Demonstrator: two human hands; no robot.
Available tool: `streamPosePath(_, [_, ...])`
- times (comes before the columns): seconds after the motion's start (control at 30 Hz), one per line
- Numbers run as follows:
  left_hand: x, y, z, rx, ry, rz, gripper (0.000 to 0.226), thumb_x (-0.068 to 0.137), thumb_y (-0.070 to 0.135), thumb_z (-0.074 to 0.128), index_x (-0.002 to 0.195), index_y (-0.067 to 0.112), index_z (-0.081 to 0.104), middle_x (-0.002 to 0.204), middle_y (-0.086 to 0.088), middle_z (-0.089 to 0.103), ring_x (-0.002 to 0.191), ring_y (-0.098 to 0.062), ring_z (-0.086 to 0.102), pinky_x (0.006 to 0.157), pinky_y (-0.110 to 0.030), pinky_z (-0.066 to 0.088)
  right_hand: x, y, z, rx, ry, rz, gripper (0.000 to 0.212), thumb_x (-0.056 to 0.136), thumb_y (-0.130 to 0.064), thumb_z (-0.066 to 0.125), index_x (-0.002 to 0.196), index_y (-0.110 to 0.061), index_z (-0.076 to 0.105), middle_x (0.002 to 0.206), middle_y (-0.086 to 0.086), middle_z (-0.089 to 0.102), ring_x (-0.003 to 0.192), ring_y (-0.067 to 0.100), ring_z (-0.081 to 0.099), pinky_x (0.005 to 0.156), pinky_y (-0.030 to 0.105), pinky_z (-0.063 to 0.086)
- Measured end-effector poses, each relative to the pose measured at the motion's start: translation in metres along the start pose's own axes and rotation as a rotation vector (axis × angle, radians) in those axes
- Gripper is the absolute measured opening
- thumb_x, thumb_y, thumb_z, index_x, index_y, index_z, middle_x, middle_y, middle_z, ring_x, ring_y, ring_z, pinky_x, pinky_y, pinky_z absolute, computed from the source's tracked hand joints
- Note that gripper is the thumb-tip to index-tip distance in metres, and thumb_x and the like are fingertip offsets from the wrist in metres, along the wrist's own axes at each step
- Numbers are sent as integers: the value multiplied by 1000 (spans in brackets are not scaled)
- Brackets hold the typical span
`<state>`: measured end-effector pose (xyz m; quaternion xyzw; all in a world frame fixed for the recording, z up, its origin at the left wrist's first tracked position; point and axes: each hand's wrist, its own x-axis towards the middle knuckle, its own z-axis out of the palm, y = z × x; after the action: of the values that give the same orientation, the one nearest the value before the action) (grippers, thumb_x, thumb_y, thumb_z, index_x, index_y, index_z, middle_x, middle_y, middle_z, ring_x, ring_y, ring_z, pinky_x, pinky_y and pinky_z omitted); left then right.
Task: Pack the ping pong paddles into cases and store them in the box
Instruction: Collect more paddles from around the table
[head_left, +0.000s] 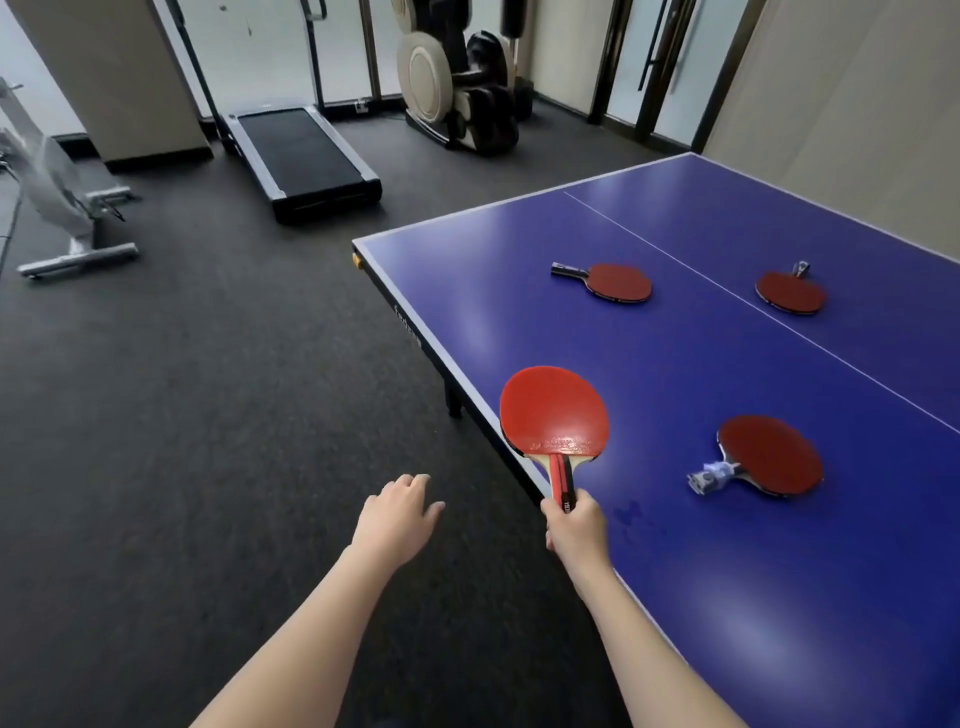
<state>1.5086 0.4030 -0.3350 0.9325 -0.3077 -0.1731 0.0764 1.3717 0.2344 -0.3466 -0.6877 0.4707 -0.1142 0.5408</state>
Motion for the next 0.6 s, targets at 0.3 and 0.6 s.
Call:
streamPosePath(0.3, [176,-35,-53,20,5,161,51,99,42,40,142,15,38,136,-4,50,124,-25,48,97,-39,42,110,-63,68,55,146,88,11,87,-16,57,78,-10,52,67,8,54,47,14,49,38,18,39])
streamPosePath(0.6, [320,-17,-91,36,-100,408,54,100,40,41,146,12,33,142,-6,46,129,-25,44,100,-39,40,182,-108,85,210,393,223,8,85,-13,55,80,-7,52,64,6,51,45,13,47,45,29,44])
